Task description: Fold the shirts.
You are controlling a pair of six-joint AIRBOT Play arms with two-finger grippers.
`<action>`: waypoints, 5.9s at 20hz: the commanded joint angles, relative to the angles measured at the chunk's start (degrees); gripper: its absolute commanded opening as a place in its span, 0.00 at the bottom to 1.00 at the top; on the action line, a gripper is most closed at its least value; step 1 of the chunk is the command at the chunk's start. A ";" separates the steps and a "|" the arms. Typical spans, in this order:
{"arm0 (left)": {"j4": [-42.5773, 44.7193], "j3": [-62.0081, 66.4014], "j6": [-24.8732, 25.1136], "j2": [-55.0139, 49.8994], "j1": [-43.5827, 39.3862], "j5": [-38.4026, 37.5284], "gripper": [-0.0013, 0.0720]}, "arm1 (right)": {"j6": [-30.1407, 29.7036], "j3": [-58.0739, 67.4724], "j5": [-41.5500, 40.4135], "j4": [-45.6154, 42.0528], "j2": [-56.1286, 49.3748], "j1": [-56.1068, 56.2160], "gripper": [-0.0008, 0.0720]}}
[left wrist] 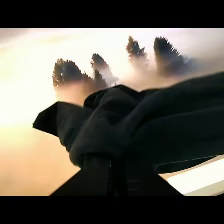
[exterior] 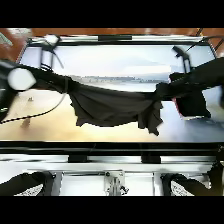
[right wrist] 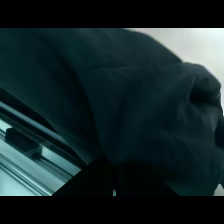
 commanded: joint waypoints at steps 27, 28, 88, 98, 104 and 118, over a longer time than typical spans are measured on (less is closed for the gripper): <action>-30.53 -33.44 5.62 -6.62 15.54 14.75 0.86 | -0.48 -11.50 2.51 -5.42 -10.32 -8.26 0.79; -30.88 -33.44 5.62 -7.26 15.08 15.85 0.85 | -0.46 -11.50 2.62 -5.42 -10.34 -8.26 0.79; -24.90 -19.45 10.05 15.10 30.49 -11.17 0.07 | 15.93 25.46 36.22 -15.96 -20.00 0.74 0.11; -31.26 -22.53 16.28 15.17 26.82 -1.09 0.07 | 8.02 26.43 -6.10 -12.04 -23.78 -6.56 0.73; -30.95 -18.88 18.71 15.37 26.80 -2.71 0.07 | 8.66 3.78 -9.33 -8.11 -10.71 -11.82 0.76; -29.55 -18.88 18.67 15.37 26.84 -4.15 0.07 | 11.76 -47.67 24.65 8.81 2.47 4.98 0.93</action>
